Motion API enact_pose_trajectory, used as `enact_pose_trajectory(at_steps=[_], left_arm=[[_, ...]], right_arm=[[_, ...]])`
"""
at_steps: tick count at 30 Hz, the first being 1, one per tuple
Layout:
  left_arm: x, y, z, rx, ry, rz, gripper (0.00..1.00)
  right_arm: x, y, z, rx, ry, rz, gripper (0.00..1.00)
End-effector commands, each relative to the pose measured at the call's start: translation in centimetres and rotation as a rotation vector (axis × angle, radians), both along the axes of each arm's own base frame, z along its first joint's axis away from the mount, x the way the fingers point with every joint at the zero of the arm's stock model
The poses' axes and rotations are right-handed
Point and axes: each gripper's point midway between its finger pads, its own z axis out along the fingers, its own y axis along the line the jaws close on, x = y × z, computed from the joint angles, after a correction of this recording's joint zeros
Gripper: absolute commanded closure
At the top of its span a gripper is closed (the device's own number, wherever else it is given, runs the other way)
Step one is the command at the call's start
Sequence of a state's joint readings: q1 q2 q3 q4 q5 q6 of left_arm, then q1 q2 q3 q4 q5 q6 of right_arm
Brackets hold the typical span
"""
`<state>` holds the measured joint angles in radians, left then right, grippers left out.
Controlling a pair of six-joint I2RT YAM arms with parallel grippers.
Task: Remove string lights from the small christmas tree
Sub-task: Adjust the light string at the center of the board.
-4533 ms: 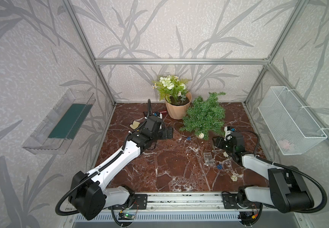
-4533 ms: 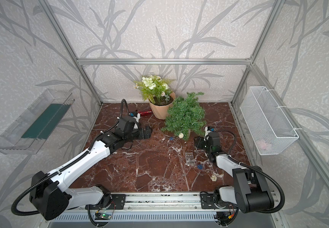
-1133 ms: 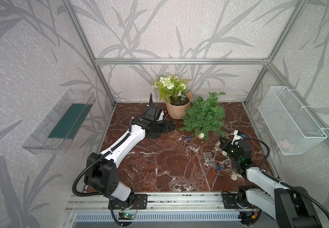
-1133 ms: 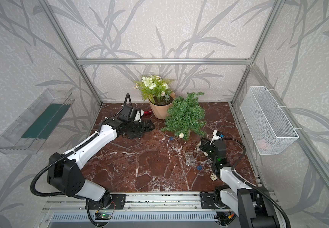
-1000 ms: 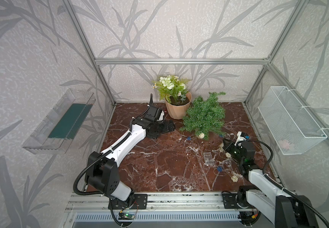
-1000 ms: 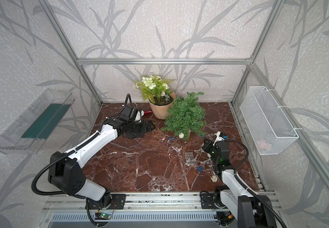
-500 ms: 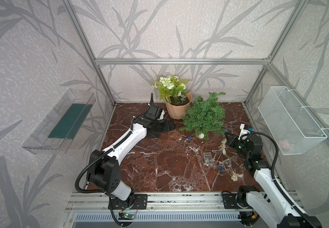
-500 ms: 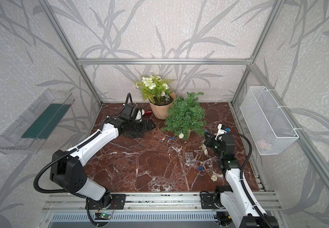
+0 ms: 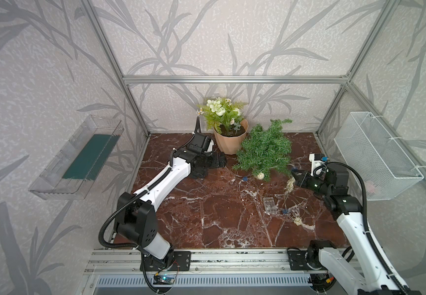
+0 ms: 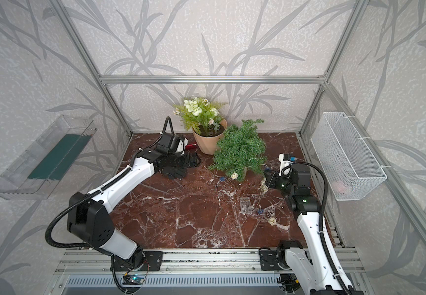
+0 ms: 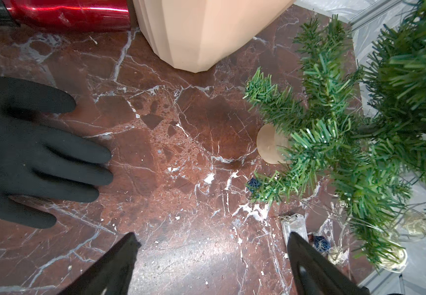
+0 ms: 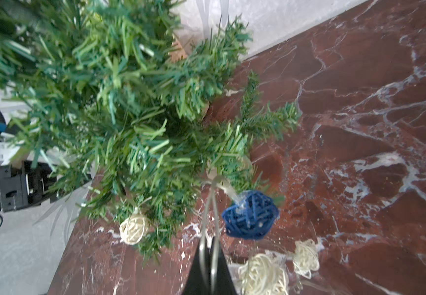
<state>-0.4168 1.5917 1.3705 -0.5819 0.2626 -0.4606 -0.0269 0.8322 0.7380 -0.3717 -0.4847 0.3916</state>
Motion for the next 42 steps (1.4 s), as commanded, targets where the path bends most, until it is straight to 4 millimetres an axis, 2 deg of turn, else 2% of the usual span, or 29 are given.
enact_pose_trajectory(at_steps=[1,4,9,14,17,22,26,30,35,42], left_arm=[[0.6,0.5,0.3,0.062,-0.021,-0.027,0.08],[0.9,0.4,0.5,0.074,-0.029,-0.042,0.08],[1.4,0.0,0.7,0.067,-0.033,-0.059,0.08],[2.2,-0.5,1.5,0.05,-0.05,-0.061,0.08],[2.8,-0.7,2.0,0.043,-0.063,-0.062,0.08],[3.3,-0.6,2.6,0.043,-0.081,-0.06,0.08],[3.6,0.0,3.2,0.051,-0.101,-0.053,0.08],[3.7,0.8,3.4,0.071,-0.115,-0.05,0.08],[3.9,2.7,3.2,0.076,-0.115,-0.008,0.08],[4.7,5.9,3.0,0.041,-0.112,0.088,0.08]], right_arm=[[-2.8,1.0,0.7,-0.016,0.047,0.079,1.0],[-4.7,1.2,1.2,-0.03,0.061,0.094,1.0],[-7.4,2.2,-0.1,-0.02,0.113,0.132,1.0],[-7.6,5.2,0.7,-0.046,0.087,0.21,1.0],[-7.5,8.2,1.8,-0.089,0.062,0.309,1.0],[-8.6,15.5,3.4,-0.183,0.046,0.557,1.0],[-9.3,19.4,5.5,-0.182,0.026,0.684,1.0],[-10.7,20.7,6.9,-0.222,0.027,0.782,1.0],[-13.3,21.3,5.6,-0.314,0.11,0.923,1.0],[-15.0,23.3,6.4,-0.391,0.134,1.044,1.0]])
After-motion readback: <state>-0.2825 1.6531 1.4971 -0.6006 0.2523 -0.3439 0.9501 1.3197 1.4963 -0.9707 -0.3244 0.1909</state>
